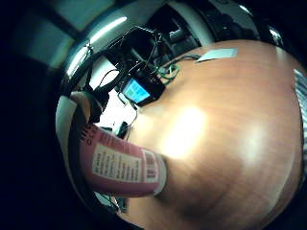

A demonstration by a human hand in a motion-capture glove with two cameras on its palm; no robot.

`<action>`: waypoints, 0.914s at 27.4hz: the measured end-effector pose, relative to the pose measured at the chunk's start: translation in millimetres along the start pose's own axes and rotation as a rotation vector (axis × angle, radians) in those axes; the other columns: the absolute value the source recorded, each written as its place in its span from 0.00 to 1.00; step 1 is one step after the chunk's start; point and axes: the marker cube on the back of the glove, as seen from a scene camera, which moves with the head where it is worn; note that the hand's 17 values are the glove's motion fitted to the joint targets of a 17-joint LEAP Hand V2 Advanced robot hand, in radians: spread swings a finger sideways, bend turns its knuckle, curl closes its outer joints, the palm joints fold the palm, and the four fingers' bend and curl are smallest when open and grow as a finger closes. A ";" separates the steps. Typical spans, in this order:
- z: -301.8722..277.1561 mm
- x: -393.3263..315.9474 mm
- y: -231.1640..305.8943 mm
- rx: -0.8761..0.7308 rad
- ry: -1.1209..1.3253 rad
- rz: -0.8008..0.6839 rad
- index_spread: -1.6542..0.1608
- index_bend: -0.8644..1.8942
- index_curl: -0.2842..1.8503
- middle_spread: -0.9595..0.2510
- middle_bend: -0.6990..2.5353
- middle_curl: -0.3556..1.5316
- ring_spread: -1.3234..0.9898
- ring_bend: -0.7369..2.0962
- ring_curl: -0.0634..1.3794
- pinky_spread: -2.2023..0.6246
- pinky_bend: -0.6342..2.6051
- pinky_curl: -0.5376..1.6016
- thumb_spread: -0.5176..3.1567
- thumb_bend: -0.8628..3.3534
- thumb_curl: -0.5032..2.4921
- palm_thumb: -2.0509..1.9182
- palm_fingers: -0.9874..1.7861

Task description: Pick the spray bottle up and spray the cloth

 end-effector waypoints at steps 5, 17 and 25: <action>17.7 8.9 -0.5 -0.143 0.069 0.063 0.75 0.36 0.35 0.63 0.35 0.44 0.49 0.45 0.34 0.72 0.32 0.42 0.57 0.21 0.22 0.64 0.73; -20.4 -15.3 -33.3 -0.394 0.557 0.066 0.73 0.32 0.28 0.73 0.29 0.41 0.53 0.42 0.33 0.83 0.36 0.43 0.45 0.19 0.23 0.58 0.49; -60.5 -54.6 0.1 -0.675 0.854 0.019 0.71 0.36 0.26 0.75 0.29 0.40 0.55 0.39 0.29 0.85 0.34 0.42 0.42 0.19 0.23 0.56 0.46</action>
